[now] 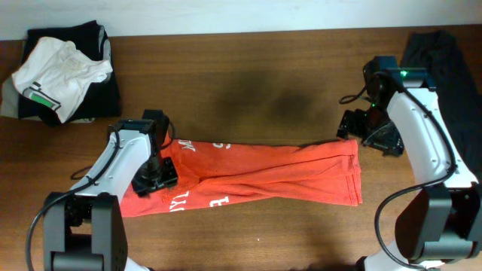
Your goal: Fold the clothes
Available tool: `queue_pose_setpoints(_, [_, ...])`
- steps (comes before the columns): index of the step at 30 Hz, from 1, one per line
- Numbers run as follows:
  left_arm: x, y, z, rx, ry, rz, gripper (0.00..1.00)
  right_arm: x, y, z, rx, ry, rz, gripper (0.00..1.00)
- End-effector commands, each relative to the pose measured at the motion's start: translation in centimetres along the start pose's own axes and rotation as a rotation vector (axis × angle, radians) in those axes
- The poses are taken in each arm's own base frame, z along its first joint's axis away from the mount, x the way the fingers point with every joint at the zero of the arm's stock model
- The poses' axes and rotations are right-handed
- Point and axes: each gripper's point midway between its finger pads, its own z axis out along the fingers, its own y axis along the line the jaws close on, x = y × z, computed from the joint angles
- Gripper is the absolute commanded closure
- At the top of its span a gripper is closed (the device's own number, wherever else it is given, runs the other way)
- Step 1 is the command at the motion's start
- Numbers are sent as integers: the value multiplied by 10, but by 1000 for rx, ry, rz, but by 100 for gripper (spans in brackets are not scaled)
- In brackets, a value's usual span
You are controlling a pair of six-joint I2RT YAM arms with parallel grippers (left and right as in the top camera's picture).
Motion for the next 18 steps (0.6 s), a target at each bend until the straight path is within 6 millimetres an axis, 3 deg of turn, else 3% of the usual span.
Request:
queue_pose_setpoints(1, [-28,-28,-26,137,-114,101,49,11,21,21,-9,-6,-55,34])
queue_pose_setpoints(2, [-37,-43,-32,208,-156,153,49,14,31,33,-19,-10,-78,59])
queue_pose_setpoints(4, [-45,-52,-33,245,-183,158,55,22,47,53,-59,-2,-107,69])
queue_pose_setpoints(5, [-50,-55,-27,247,-181,159,74,27,51,69,-75,1,-111,73])
queue_pose_setpoints(7, [-50,-56,-17,234,-158,182,87,38,50,86,-99,34,-100,83])
queue_pose_setpoints(10, [-54,-59,13,205,-92,192,99,38,38,104,-102,35,-63,88])
queue_pose_setpoints(15, [-56,-42,49,164,14,129,99,33,15,119,-102,37,18,96])
queue_pose_setpoints(18, [-64,-18,58,166,41,27,99,35,21,121,-147,49,23,96])
